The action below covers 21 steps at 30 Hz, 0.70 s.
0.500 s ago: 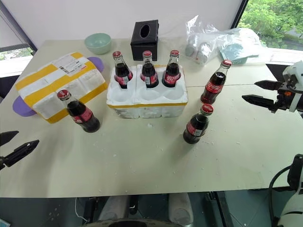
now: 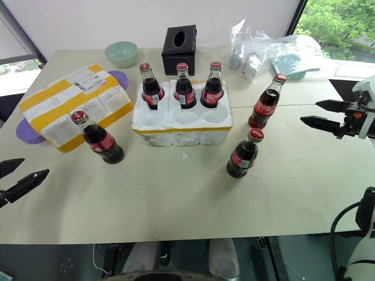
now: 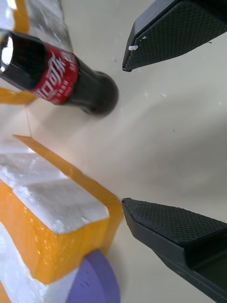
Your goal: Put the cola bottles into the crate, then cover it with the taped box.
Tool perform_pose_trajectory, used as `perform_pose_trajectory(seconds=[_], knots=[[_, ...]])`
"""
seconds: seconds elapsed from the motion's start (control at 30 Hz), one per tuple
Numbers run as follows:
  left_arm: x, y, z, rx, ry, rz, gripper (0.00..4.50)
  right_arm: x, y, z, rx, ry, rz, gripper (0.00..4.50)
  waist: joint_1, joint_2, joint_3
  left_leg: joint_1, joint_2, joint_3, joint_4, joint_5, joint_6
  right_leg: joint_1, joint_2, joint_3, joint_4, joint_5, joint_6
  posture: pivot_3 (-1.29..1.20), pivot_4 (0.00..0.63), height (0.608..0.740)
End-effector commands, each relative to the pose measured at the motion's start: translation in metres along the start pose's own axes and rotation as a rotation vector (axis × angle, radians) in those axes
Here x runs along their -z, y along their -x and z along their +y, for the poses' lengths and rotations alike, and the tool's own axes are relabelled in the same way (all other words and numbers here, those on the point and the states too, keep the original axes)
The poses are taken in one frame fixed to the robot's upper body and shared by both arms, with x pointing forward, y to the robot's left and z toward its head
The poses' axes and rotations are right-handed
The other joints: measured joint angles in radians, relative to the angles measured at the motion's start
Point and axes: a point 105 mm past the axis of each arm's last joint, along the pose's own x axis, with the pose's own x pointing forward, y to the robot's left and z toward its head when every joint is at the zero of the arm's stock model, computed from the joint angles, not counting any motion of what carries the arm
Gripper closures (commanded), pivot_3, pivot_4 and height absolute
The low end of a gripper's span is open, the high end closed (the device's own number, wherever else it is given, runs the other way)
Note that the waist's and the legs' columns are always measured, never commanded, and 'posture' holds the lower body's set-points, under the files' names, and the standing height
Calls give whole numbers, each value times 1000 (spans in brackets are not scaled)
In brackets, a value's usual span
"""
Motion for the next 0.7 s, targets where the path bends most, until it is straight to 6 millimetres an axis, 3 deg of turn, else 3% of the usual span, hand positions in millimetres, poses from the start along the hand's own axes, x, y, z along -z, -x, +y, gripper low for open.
perform_pose_trajectory(seconds=[0.03, 0.27, 0.43, 0.53, 0.7], knots=[[-17, 3, 0, 2, -39, -47, 21, -29, 5, -1, -4, 71, -57, 0, -1, 0, 0, 0, 0, 0, 0, 0, 0, 0, 0, 0, 0, 0, 0, 0, 150, 737], [-29, -4, -10, 119, -55, -46, 21, -75, 13, 8, -88, 126, -113, 0, -5, 1, 1, 1, 0, 1, 0, 0, 0, -1, 0, 1, 2, 0, 0, 0, 150, 737], [-35, -14, -14, 180, -82, -41, 21, -95, 11, 24, -171, 197, -86, 0, -7, 1, 1, 1, 0, 2, 0, 0, 0, -1, 0, 1, 1, 0, 0, 0, 150, 737], [-35, -21, -15, 210, -93, -31, 21, -113, 10, 41, -244, 222, -100, 0, -8, 3, 1, 1, 0, 2, 0, 0, 0, -1, 0, 1, 2, 0, 0, 0, 150, 737], [-31, -39, -16, 277, -115, -11, 21, -159, 7, 91, -450, 289, -157, 0, -12, 5, 3, 1, 1, 3, 0, 0, 0, -2, 0, 2, 3, 0, 0, 0, 150, 737]])
